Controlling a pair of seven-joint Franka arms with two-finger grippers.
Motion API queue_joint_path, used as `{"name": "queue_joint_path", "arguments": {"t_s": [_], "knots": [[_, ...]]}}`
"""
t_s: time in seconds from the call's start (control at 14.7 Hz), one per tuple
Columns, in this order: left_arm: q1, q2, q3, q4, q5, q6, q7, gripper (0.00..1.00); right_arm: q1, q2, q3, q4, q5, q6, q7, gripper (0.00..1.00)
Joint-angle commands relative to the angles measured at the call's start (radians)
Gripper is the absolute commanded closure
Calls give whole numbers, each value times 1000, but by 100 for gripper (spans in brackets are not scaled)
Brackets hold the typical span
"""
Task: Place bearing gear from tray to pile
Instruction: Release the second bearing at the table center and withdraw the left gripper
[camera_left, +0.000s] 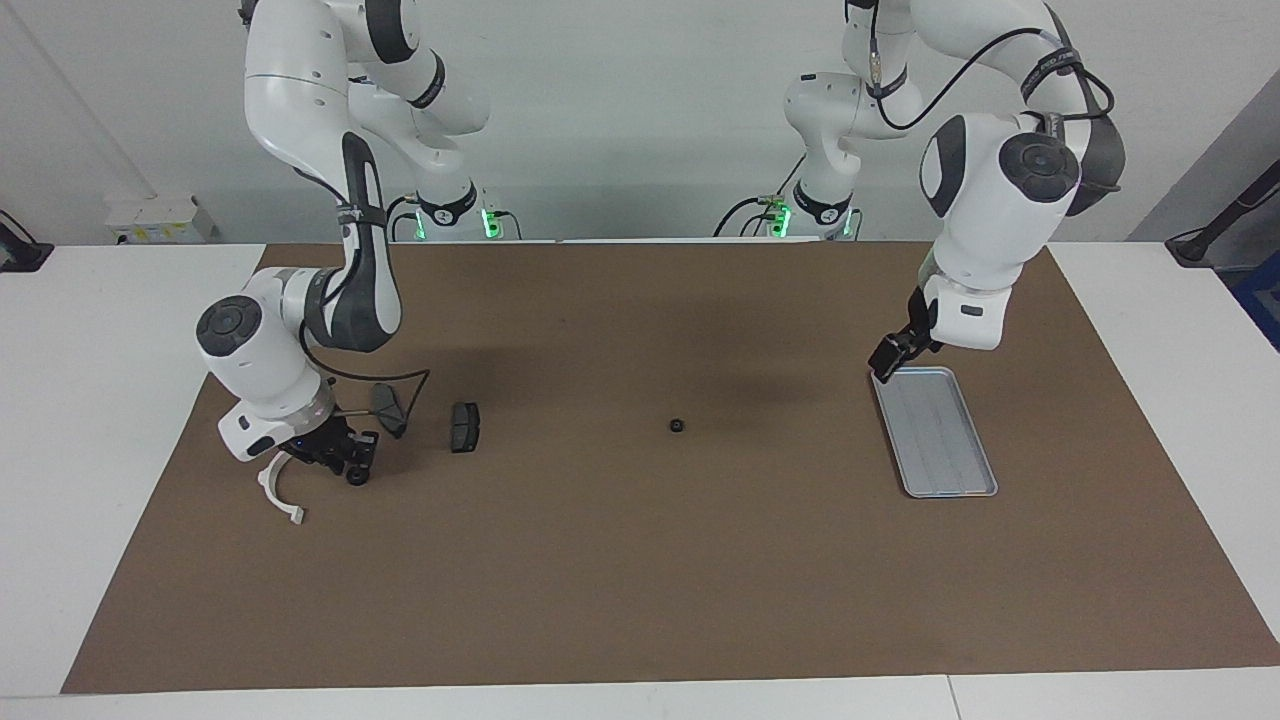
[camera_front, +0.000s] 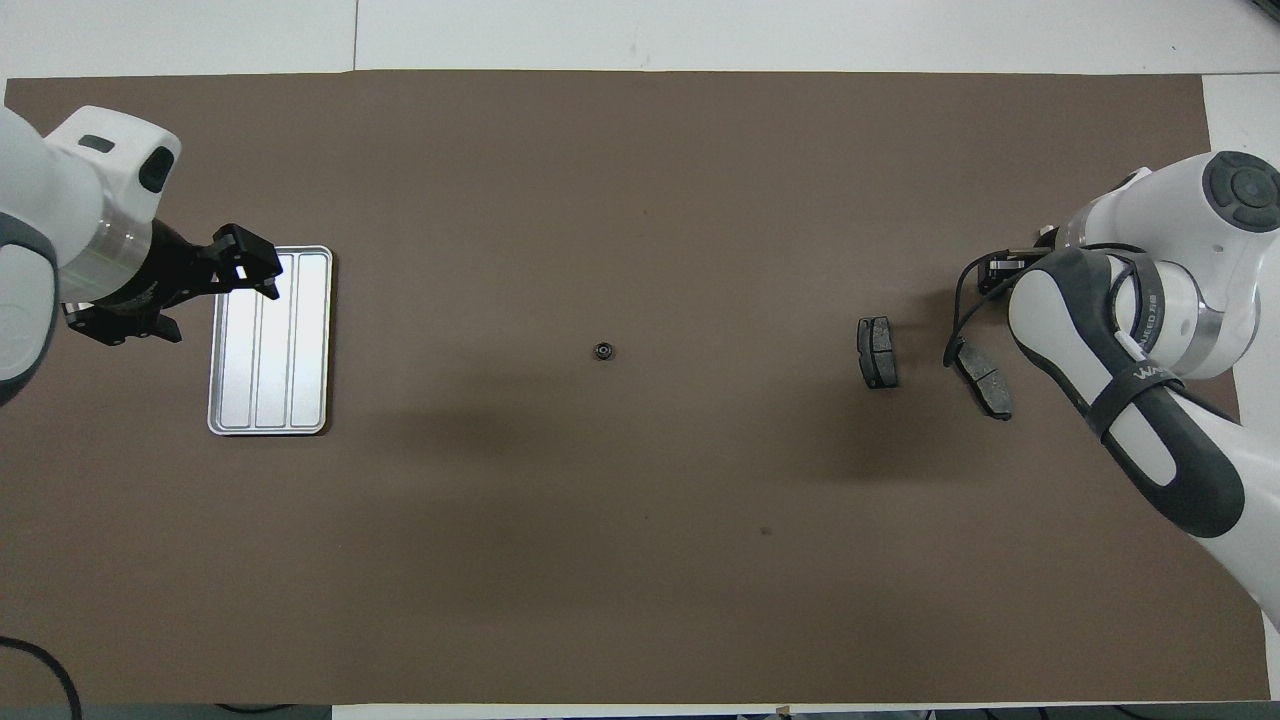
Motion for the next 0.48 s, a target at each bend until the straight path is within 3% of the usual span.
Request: {"name": "queue_joint_path", "arguments": {"t_s": [0.0, 0.14, 0.27, 0.41], "knots": [[37, -70, -21, -62, 2, -15, 43, 0, 8, -16, 6, 4, -9, -8, -25, 48], [47, -69, -23, -63, -1, 8, 43, 0, 64, -22, -12, 62, -6, -69, -24, 45], [69, -70, -21, -60, -1, 12, 40, 0, 129, -21, -34, 179, -6, -175, -3, 32], [96, -72, -29, -65, -1, 8, 42, 0, 186, -10, -34, 334, -5, -300, 51, 0]]}}
